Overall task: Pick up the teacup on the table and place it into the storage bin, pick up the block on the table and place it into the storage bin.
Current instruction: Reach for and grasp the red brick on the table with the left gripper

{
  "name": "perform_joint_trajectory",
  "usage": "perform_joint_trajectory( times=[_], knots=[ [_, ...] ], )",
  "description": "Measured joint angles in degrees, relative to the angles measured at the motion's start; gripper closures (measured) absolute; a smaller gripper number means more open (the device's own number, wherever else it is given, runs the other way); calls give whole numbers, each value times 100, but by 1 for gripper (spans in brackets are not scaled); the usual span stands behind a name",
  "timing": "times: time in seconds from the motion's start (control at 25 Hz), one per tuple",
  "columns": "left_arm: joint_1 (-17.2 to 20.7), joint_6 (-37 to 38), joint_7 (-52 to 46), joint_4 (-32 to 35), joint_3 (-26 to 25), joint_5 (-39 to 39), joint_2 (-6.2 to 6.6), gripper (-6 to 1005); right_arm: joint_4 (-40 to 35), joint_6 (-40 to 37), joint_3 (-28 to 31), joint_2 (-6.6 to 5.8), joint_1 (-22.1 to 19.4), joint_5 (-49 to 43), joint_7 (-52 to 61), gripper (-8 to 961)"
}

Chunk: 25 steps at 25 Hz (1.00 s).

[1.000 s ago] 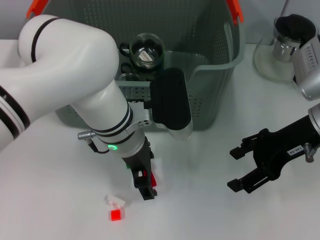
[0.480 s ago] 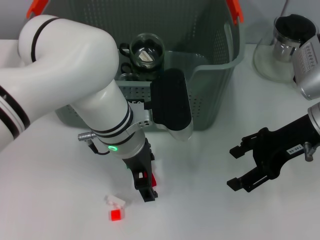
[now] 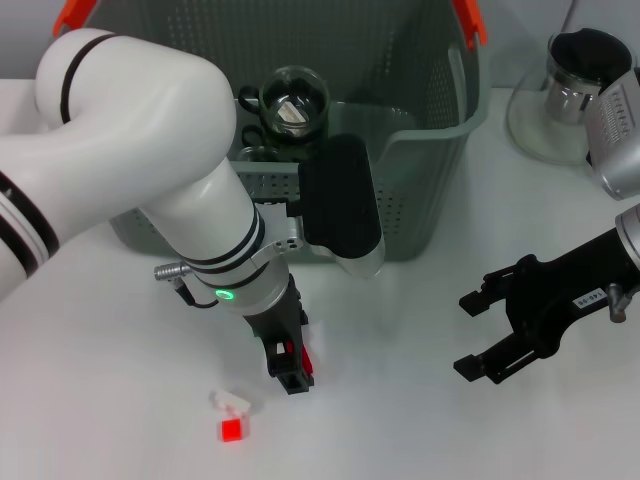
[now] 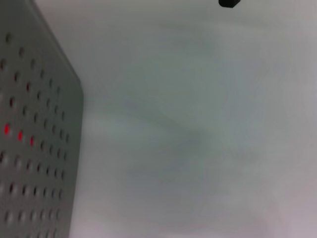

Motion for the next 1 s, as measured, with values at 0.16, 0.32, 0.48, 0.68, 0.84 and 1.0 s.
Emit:
perform_joint_trajectory(
  times=[0.16, 0.32, 0.48, 0.68, 0.84, 1.0],
  knots=[
    [0, 8, -5, 0, 3, 3, 0, 244, 0, 1, 0, 0, 0, 0, 0, 9],
    [0, 12, -20, 0, -10, -8, 1, 238, 0, 9, 0, 2, -6, 0, 0, 8],
    [-1, 23, -69, 0, -27, -11, 9, 259, 0, 9, 0, 7, -9, 0, 0, 8],
    [-8, 34, -78, -17, -32, 1, 9, 286, 0, 9, 0, 9, -9, 0, 0, 9],
    [-9, 40, -91, -30, -33, -1, 9, 308, 0, 8, 0, 8, -9, 0, 0, 9],
    [-8, 64, -100, -24, -5, -13, 7, 307, 0, 3, 0, 8, -9, 0, 0, 8]
  ],
)
